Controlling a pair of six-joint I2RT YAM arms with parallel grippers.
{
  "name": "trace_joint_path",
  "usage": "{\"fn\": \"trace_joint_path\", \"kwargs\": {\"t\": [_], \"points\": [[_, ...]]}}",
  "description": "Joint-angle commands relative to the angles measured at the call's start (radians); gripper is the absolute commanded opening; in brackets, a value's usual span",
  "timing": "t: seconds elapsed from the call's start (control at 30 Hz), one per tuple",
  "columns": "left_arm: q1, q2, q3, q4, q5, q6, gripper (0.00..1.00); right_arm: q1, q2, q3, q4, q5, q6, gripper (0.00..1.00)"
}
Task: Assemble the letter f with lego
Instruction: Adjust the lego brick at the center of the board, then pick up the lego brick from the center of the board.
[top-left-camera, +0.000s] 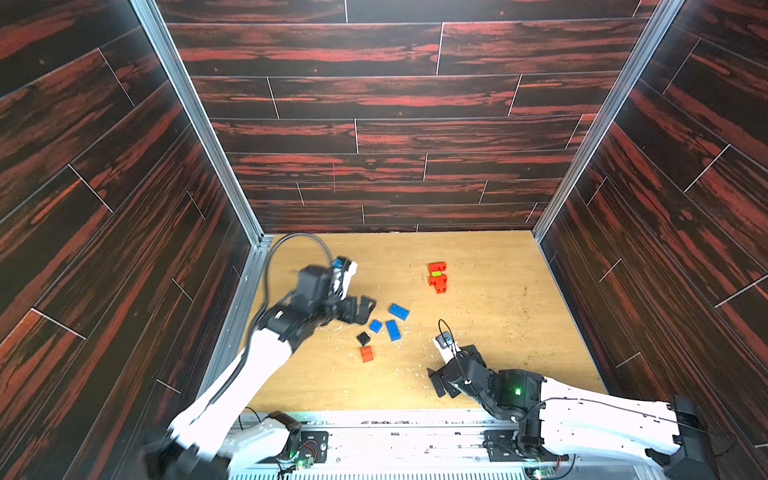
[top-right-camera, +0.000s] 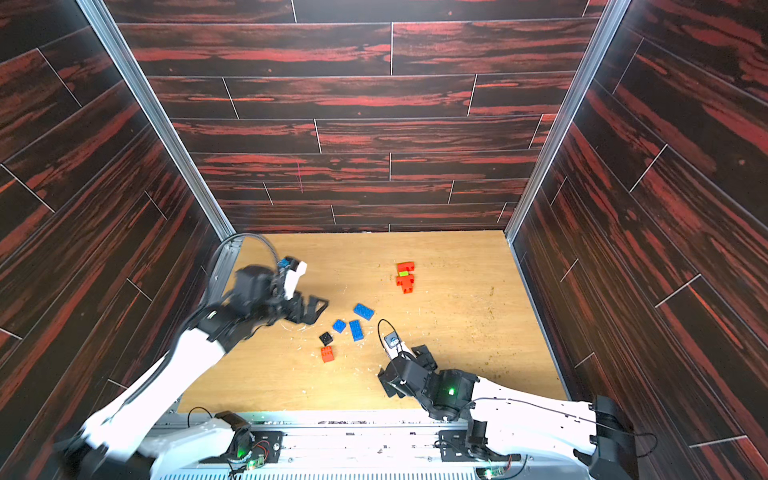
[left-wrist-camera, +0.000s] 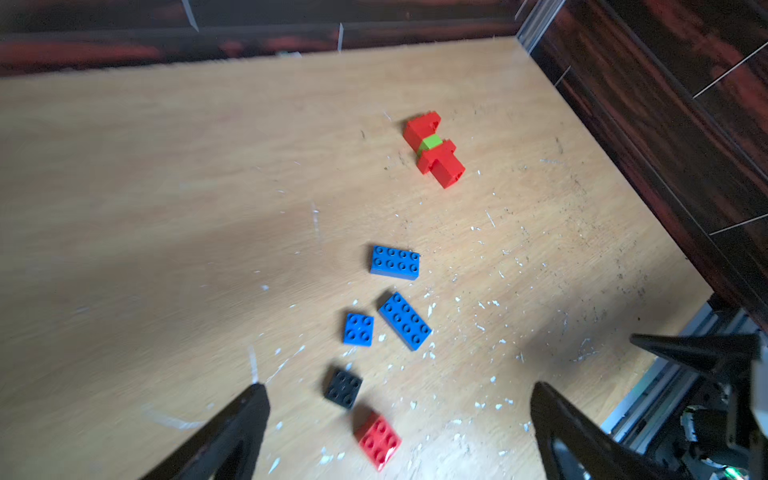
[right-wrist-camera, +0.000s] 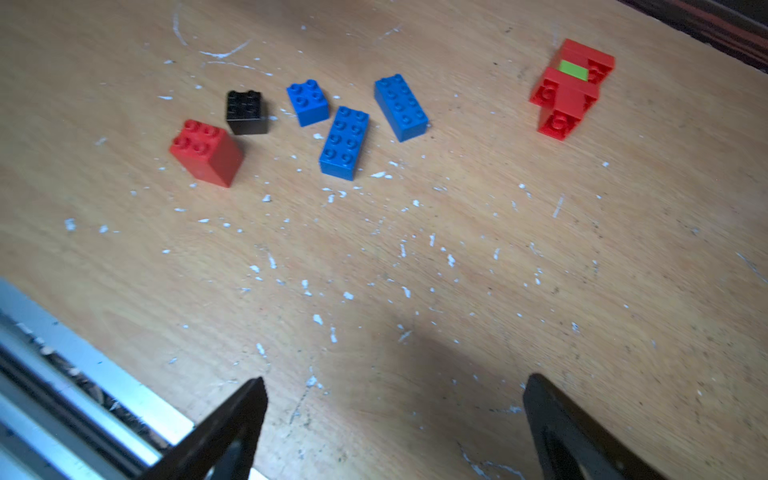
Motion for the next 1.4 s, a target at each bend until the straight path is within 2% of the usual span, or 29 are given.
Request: {"fn": "trace_joint_path", "kwargs": {"t": [0.0, 0.2, 0.3, 0.5, 0.9, 1.07, 1.37], "points": [[0.004, -0.177, -0.083, -0.089, -0.105, 0.027, 1.0, 0.016, 0.039, 0.046, 0.056, -0.04, -0.004, 0.98], [0.004, -0.453, -0.213, -0.129, -0.121, 0.067, 1.0, 0.031, 0.17, 0.131, 0.061, -0.054, 0.008, 0.98], [0.004, -0.523, -0.258, -0.139, -0.129, 0.061, 1.0, 0.035, 0.243, 0.185, 0.064, -0.068, 0.01, 0.98], [0.003, -0.569, -0.259, -0.197, -0.076, 0.07, 1.0, 0.042, 0.371, 0.29, 0.065, -0.099, 0.049, 0.96], [0.004, -0.625, -0.301, -0.174, 0.029, 0.108, 1.0, 0.043, 0.56, 0.438, 0.037, -0.17, 0.111, 0.91], [0.004, -0.623, -0.295, -0.181, 0.149, 0.135, 1.0, 0.044, 0.634, 0.501, 0.015, -0.203, 0.129, 0.9], [0.004, -0.723, -0.288, -0.2, 0.11, 0.142, 1.0, 0.047, 0.721, 0.564, 0.031, -0.229, 0.168, 0.85]]}}
